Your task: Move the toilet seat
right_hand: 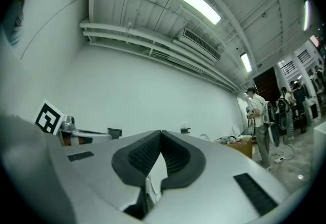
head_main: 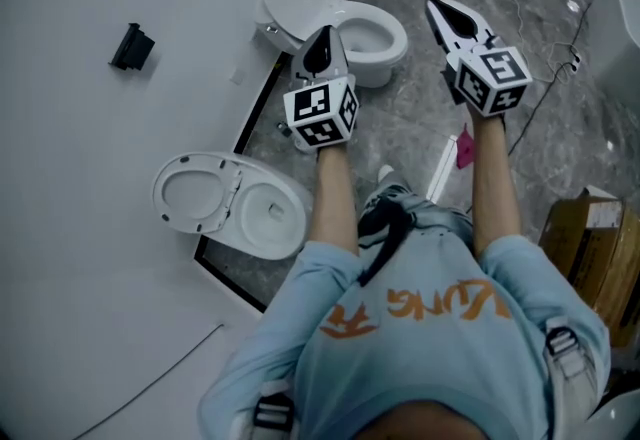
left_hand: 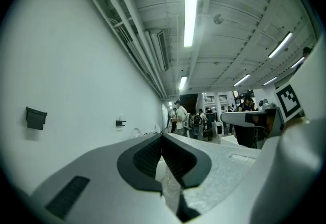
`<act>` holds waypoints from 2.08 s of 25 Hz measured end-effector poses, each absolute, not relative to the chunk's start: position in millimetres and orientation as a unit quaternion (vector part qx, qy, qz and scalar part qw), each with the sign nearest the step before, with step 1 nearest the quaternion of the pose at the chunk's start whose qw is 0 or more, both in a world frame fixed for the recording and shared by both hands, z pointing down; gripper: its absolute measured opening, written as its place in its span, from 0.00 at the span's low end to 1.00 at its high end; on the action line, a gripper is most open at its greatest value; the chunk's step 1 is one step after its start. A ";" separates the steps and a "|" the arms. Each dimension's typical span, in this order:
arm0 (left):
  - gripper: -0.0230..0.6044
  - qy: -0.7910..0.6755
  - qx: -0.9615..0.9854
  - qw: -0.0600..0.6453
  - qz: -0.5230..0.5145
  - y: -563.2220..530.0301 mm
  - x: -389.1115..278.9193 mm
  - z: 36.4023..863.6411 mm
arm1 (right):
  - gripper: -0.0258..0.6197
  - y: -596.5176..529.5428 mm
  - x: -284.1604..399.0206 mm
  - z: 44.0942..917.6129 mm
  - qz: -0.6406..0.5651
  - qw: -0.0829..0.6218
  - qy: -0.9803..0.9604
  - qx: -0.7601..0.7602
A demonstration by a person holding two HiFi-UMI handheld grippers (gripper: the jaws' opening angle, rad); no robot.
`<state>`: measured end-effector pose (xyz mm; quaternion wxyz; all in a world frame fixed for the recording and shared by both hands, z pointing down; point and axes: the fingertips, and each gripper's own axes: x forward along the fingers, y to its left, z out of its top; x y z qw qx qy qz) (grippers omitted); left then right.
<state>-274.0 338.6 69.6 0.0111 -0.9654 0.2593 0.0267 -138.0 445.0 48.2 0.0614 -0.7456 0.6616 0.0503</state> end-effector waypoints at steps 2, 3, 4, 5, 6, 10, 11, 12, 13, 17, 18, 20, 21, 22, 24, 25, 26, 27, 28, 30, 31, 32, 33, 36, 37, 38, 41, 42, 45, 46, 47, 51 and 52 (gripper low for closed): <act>0.03 0.271 -0.962 0.010 0.032 331.1 -270.0 71.5 | 0.04 442.3 -139.0 40.9 0.072 0.087 0.681 -0.724; 0.03 0.278 -0.960 0.011 0.036 326.0 -267.7 72.6 | 0.04 440.2 -137.0 37.8 0.080 0.101 0.687 -0.715; 0.03 0.283 -0.958 0.010 0.039 320.0 -264.6 73.9 | 0.04 437.0 -132.9 36.3 0.086 0.110 0.691 -0.709; 0.03 0.284 -0.958 0.009 0.042 313.3 -259.9 75.3 | 0.04 432.6 -125.9 37.0 0.091 0.114 0.691 -0.708; 0.03 0.282 -0.958 0.007 0.043 305.7 -253.2 76.9 | 0.04 426.7 -116.3 38.8 0.096 0.114 0.688 -0.711; 0.03 0.270 -0.962 0.001 0.037 270.1 -215.9 93.0 | 0.04 395.3 -75.5 53.1 0.091 0.090 0.670 -0.731; 0.03 0.271 -0.962 -0.004 0.035 259.7 -206.5 99.4 | 0.04 386.0 -66.6 57.6 0.086 0.082 0.669 -0.734; 0.03 0.272 -0.962 -0.009 0.032 249.3 -196.7 106.3 | 0.04 376.5 -57.4 62.4 0.079 0.077 0.667 -0.737; 0.03 0.271 -0.962 -0.013 0.027 239.2 -186.1 113.7 | 0.04 367.0 -48.0 68.1 0.072 0.076 0.665 -0.739; 0.03 0.263 -0.964 -0.038 -0.008 193.1 -139.9 148.1 | 0.04 320.1 -13.7 104.2 0.035 0.072 0.666 -0.742; 0.03 0.263 -0.964 -0.046 -0.018 181.1 -129.3 158.3 | 0.04 306.3 -4.0 116.1 0.020 0.073 0.666 -0.742; 0.03 0.259 -0.963 -0.057 -0.045 161.3 -109.4 181.5 | 0.04 278.7 17.2 141.4 -0.014 0.081 0.663 -0.744; 0.03 0.256 -0.963 -0.060 -0.061 151.2 -100.2 194.5 | 0.04 263.8 27.4 154.1 -0.030 0.083 0.662 -0.744; 0.03 0.255 -0.962 -0.066 -0.076 138.8 -91.9 207.9 | 0.04 247.0 36.9 166.9 -0.044 0.082 0.662 -0.743; 0.03 0.259 -0.957 -0.084 -0.097 106.3 -77.1 232.1 | 0.04 208.0 52.7 190.5 -0.069 0.075 0.668 -0.737; 0.03 0.263 -0.955 -0.092 -0.103 88.8 -70.5 242.4 | 0.04 187.5 58.8 201.0 -0.079 0.069 0.674 -0.731; 0.03 0.267 -0.952 -0.099 -0.109 72.7 -64.3 252.2 | 0.04 167.7 63.7 210.7 -0.089 0.061 0.681 -0.724; 0.03 0.270 -0.950 -0.105 -0.116 59.1 -58.5 262.2 | 0.04 149.5 68.0 219.9 -0.099 0.051 0.689 -0.716; 0.03 0.273 -0.948 -0.111 -0.124 47.8 -53.4 272.5 | 0.04 133.1 72.1 228.4 -0.110 0.041 0.696 -0.709; 0.03 0.278 -0.942 -0.127 -0.138 27.7 -44.5 292.3 | 0.04 104.6 80.9 242.0 -0.126 0.021 0.705 -0.697; 0.03 0.281 -0.939 -0.135 -0.143 17.8 -40.9 300.6 | 0.04 91.4 85.1 247.0 -0.132 0.013 0.709 -0.693; 0.03 0.285 -0.936 -0.144 -0.146 8.2 -38.0 308.0 | 0.04 79.1 88.6 251.4 -0.137 0.006 0.712 -0.689; 0.03 0.289 -0.933 -0.152 -0.149 -0.1 -35.6 315.0 | 0.04 68.2 91.6 256.1 -0.144 0.000 0.714 -0.685; 0.03 0.293 -0.925 -0.178 -0.161 -14.3 -30.2 335.7 | 0.04 46.5 100.1 272.0 -0.166 -0.016 0.718 -0.676; 0.03 0.290 -0.924 -0.187 -0.162 -16.8 -28.1 341.3 | 0.04 41.3 102.9 276.2 -0.171 -0.021 0.718 -0.674; 0.03 0.284 -0.924 -0.198 -0.162 -19.2 -25.4 346.0 | 0.04 36.0 105.9 279.3 -0.175 -0.025 0.719 -0.672; 0.03 0.268 -0.922 -0.234 -0.152 -24.3 -16.1 356.2 | 0.04 19.0 113.8 286.1 -0.183 -0.036 0.729 -0.659; 0.03 0.268 -0.921 -0.237 -0.153 -26.3 -14.3 359.2 | 0.04 12.4 116.0 289.4 -0.186 -0.038 0.733 -0.654; 0.03 0.276 -0.918 -0.233 -0.165 -32.3 -10.9 368.7 | 0.04 -7.9 121.9 304.6 -0.197 -0.041 0.743 -0.639; 0.03 0.283 -0.915 -0.231 -0.168 -36.6 -11.0 373.6 | 0.04 -16.8 122.3 312.1 -0.201 -0.042 0.749 -0.630; 0.03 0.297 -0.910 -0.232 -0.171 -43.6 -12.8 380.9 | 0.04 -27.3 120.2 321.2 -0.206 -0.047 0.758 -0.617; 0.03 0.373 -0.870 -0.272 -0.175 -61.6 -18.0 417.7 | 0.04 -52.3 113.4 358.8 -0.221 -0.094 0.805 -0.542; 0.03 0.386 -0.862 -0.278 -0.173 -64.8 -12.3 424.8 | 0.04 -61.6 120.7 365.7 -0.224 -0.103 0.812 -0.530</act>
